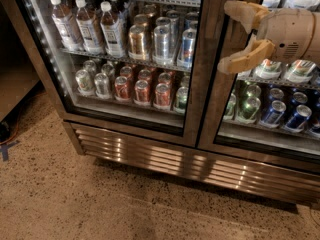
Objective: Open left fridge door
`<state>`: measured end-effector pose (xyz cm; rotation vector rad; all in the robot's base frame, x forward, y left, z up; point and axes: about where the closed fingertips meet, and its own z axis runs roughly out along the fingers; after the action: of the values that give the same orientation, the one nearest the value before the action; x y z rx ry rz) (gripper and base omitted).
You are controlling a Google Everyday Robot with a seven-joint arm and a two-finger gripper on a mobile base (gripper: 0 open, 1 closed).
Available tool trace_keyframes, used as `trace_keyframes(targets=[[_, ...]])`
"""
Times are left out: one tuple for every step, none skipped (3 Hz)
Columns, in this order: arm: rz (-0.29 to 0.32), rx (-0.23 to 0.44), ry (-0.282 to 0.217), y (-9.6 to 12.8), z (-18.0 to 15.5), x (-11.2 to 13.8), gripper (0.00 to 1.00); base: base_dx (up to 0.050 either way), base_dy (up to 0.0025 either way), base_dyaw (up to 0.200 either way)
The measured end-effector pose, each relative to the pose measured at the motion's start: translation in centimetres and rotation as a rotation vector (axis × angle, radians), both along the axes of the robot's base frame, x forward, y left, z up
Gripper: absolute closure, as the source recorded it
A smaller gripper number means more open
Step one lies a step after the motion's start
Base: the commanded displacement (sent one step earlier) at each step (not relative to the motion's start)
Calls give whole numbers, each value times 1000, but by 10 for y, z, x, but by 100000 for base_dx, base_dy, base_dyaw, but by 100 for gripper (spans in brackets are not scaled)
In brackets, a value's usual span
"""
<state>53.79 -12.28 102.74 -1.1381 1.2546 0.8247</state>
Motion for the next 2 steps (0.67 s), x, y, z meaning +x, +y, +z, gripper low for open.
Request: trace_keyframes(targets=[[0, 0, 0, 0, 0, 0, 0, 0, 0, 0], [-35, -30, 4, 9, 26, 34, 0, 0, 0, 0]])
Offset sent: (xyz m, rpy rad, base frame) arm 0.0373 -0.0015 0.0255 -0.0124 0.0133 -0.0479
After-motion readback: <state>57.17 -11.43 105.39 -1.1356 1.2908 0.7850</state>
